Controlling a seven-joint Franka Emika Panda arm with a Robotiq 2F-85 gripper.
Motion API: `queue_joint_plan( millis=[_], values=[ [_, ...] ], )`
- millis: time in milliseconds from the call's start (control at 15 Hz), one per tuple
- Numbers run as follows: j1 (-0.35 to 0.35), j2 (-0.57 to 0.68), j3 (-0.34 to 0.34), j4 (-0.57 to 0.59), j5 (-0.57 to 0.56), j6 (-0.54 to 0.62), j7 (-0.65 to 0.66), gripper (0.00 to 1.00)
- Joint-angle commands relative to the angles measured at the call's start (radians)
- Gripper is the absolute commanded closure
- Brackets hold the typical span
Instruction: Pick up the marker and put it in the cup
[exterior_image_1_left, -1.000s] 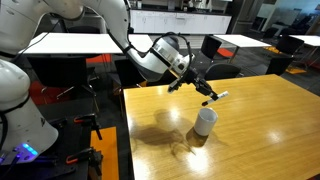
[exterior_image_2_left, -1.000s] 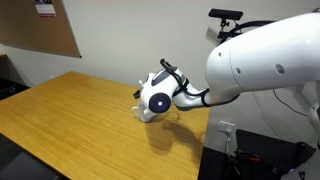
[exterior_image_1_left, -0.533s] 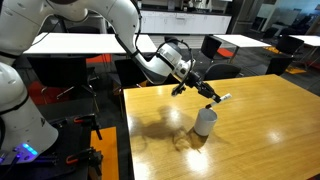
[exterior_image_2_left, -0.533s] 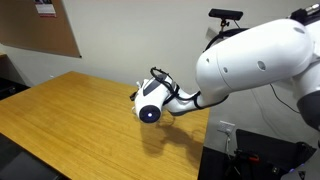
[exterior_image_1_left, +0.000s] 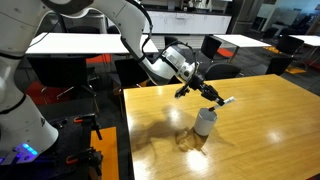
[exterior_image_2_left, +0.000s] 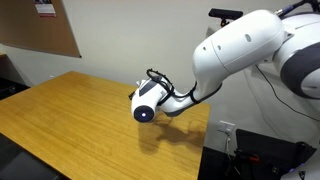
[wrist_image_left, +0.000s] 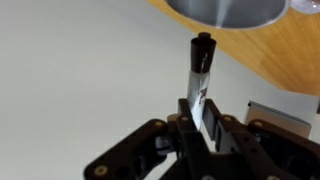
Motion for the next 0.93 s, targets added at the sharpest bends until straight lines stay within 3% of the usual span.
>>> queue_joint_plan(
  millis=[0, 67, 133, 200, 667, 867],
  values=[
    [-0.120, -0.037, 0.145, -0.008, -0.050, -0.056, 0.003, 0.95],
    [-0.141, -0.042, 0.171, -0.013, -0.052, -0.063, 0.001, 0.81],
    [-0.159, -0.044, 0.192, -0.018, -0.054, -0.068, 0.002, 0.56],
    [-0.174, -0.048, 0.210, -0.021, -0.054, -0.070, 0.001, 0.55],
    [-0.221, -0.089, 0.261, -0.054, -0.050, -0.071, 0.003, 0.04],
    [-0.225, -0.143, 0.275, -0.101, -0.047, -0.070, 0.001, 0.00]
  ],
)
